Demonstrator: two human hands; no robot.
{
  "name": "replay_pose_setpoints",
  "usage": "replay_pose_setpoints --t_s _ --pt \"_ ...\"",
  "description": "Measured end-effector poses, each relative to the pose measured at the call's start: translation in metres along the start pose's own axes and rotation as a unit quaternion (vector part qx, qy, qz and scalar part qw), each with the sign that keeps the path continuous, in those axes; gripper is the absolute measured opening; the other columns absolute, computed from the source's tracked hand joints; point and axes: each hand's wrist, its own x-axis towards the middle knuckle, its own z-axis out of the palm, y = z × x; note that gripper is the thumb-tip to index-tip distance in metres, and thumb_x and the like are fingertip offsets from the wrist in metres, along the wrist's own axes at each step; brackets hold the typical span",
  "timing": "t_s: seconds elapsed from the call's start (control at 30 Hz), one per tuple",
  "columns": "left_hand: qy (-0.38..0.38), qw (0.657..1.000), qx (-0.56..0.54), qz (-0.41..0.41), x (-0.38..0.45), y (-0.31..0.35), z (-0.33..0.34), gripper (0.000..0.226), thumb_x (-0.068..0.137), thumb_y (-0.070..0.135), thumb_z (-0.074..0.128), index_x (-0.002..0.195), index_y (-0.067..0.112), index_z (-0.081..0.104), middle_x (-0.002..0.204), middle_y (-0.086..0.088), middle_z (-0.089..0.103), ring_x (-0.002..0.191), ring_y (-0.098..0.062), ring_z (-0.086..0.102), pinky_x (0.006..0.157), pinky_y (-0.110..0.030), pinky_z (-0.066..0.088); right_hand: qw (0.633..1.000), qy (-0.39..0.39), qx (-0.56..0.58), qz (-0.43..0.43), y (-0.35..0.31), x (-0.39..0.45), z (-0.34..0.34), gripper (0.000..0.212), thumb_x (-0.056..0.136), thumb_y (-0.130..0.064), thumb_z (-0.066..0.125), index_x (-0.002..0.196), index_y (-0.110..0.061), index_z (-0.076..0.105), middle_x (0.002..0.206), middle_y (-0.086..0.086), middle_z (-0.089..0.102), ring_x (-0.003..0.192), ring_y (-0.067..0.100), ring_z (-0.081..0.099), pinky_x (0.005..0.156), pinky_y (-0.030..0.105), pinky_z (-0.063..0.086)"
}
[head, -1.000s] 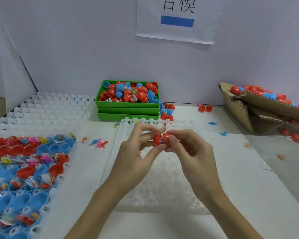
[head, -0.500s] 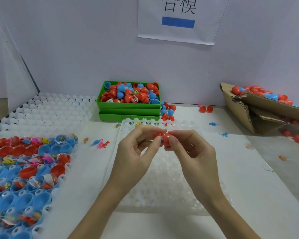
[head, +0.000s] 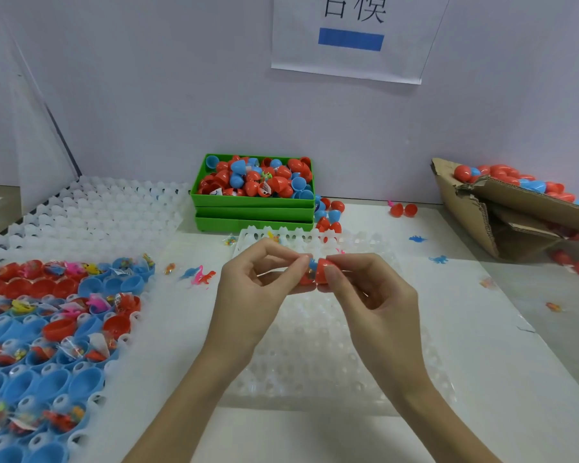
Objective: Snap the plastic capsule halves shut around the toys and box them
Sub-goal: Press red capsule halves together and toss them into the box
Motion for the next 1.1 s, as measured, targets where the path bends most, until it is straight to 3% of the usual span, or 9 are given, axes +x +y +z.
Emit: replay_pose_setpoints --t_s 0.1,0.23,0.43,0.53,0.63,0.83,1.0,1.1 --pt "-0.019 1.000 0.017 -0.015 0.001 0.000 -0.001 0.005 0.090 0.017 0.080 0.095 0.018 0.078 0.100 0.001 0.081 0.087 -0.023 0.080 0.083 -0.040 0.066 0.999 0.004 0.022 0.022 -0.002 0.003 -0.003 0.009 0.094 -0.018 0.073 0.103 -0.018 0.075 0.094 -0.007 0.078 0.088 0.017 0.078 0.079 0.019 0.059" --pt "-0.029 0.995 0.097 0.025 -0.001 -0.003 -0.001 0.010 0.090 0.016 0.082 0.096 0.024 0.082 0.101 0.012 0.081 0.089 -0.012 0.079 0.083 -0.026 0.063 0.999 -0.007 0.016 0.029 -0.002 0.002 -0.005 0.010 0.094 -0.015 0.074 0.104 -0.016 0.074 0.094 -0.004 0.078 0.090 0.019 0.077 0.080 0.020 0.059" --pt "0.010 0.992 0.112 0.060 -0.007 -0.004 0.005 0.027 0.089 0.017 0.081 0.114 0.025 0.074 0.102 0.017 0.079 0.095 -0.004 0.076 0.083 -0.018 0.061 0.999 -0.018 0.004 0.040 -0.003 0.003 -0.004 0.013 0.092 -0.020 0.075 0.105 -0.021 0.074 0.096 -0.008 0.077 0.094 0.017 0.076 0.083 0.021 0.059" --pt "-0.035 0.992 0.101 0.067 -0.006 -0.004 0.004 0.028 0.095 0.015 0.074 0.122 0.021 0.076 0.110 0.014 0.078 0.106 -0.006 0.074 0.090 -0.022 0.060 0.999 -0.013 0.002 0.033 -0.003 0.004 -0.005 0.014 0.092 -0.017 0.076 0.105 -0.022 0.074 0.097 -0.007 0.076 0.096 0.019 0.075 0.082 0.020 0.059" --pt "-0.073 0.991 0.084 0.079 -0.007 -0.003 0.003 0.042 0.090 0.008 0.079 0.130 0.020 0.073 0.120 0.010 0.077 0.111 -0.009 0.073 0.096 -0.022 0.057 1.000 -0.002 0.005 0.024 -0.005 0.004 -0.007 0.015 0.092 -0.020 0.075 0.107 -0.022 0.074 0.099 -0.007 0.077 0.100 0.019 0.074 0.084 0.020 0.058" --pt "-0.035 0.979 0.140 0.145 -0.006 -0.002 0.000 0.045 0.080 0.021 0.084 0.124 0.022 0.077 0.114 0.015 0.078 0.102 -0.004 0.075 0.092 -0.018 0.057 0.999 -0.036 0.000 0.040 -0.008 0.008 -0.012 0.017 0.095 -0.020 0.071 0.111 -0.020 0.076 0.102 -0.008 0.077 0.103 0.014 0.073 0.085 0.019 0.057" --pt "-0.032 0.979 0.143 0.140 -0.007 -0.001 0.001 0.043 0.081 0.028 0.082 0.123 0.025 0.077 0.112 0.015 0.078 0.104 -0.009 0.075 0.093 -0.019 0.057 0.996 -0.039 0.035 0.071 -0.009 0.008 -0.013 0.016 0.096 -0.022 0.071 0.110 -0.019 0.077 0.102 -0.006 0.078 0.102 0.014 0.074 0.086 0.018 0.057" --pt "-0.034 0.977 0.162 0.133 -0.009 -0.003 0.006 0.046 0.086 0.033 0.077 0.131 0.035 0.071 0.118 0.019 0.075 0.109 -0.007 0.071 0.095 -0.015 0.054 0.991 -0.020 0.069 0.110 -0.009 0.008 -0.012 0.019 0.090 -0.029 0.074 0.107 -0.021 0.077 0.102 -0.003 0.079 0.101 0.017 0.075 0.093 0.021 0.058"
